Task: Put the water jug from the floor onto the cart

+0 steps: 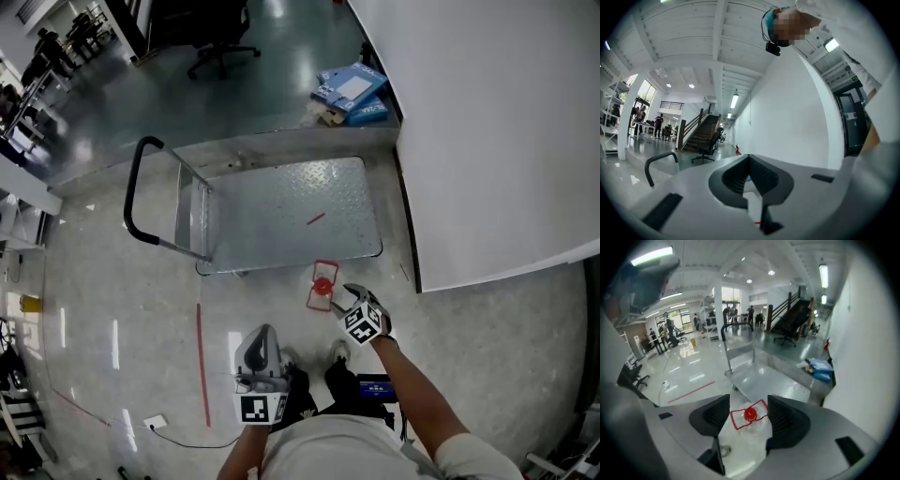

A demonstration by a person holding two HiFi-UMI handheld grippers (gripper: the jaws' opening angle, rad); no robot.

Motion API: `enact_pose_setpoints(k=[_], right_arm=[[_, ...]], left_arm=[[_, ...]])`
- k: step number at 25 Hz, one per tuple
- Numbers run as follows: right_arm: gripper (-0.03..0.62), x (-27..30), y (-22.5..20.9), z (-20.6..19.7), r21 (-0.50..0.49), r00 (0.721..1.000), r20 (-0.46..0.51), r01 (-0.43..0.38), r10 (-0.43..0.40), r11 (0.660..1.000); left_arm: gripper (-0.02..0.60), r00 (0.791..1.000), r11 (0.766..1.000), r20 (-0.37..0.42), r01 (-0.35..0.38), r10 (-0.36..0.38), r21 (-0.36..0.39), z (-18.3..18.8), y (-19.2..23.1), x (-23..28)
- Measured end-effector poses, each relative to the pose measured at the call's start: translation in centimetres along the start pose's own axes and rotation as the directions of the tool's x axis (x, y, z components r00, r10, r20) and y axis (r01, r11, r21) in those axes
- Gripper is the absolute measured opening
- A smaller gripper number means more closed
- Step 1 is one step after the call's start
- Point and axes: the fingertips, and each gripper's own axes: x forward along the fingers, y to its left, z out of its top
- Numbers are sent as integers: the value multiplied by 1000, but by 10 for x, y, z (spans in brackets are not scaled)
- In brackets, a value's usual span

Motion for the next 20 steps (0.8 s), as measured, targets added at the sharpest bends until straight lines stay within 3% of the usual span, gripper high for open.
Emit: enact_pose_setpoints(k=[3, 7, 14, 20], right_arm=[[262, 56, 16, -40, -71, 984, -153, -106, 95, 992], [270, 120, 20, -74, -128, 950, -292, -152, 110, 980], [270, 204, 19, -106, -217, 893, -437, -218, 105, 951], [271, 252, 11, -129, -263, 854, -510, -271, 105, 926]], left_arm=[[3, 999, 1000, -27, -27, 27, -6, -12, 2, -7], [3, 998, 999, -56, -19, 16, -50, -41, 13, 4], [3, 990, 990, -118, 69, -83, -122, -80, 38, 33], [3, 988, 987, -144, 24, -48, -159, -105, 68, 38]])
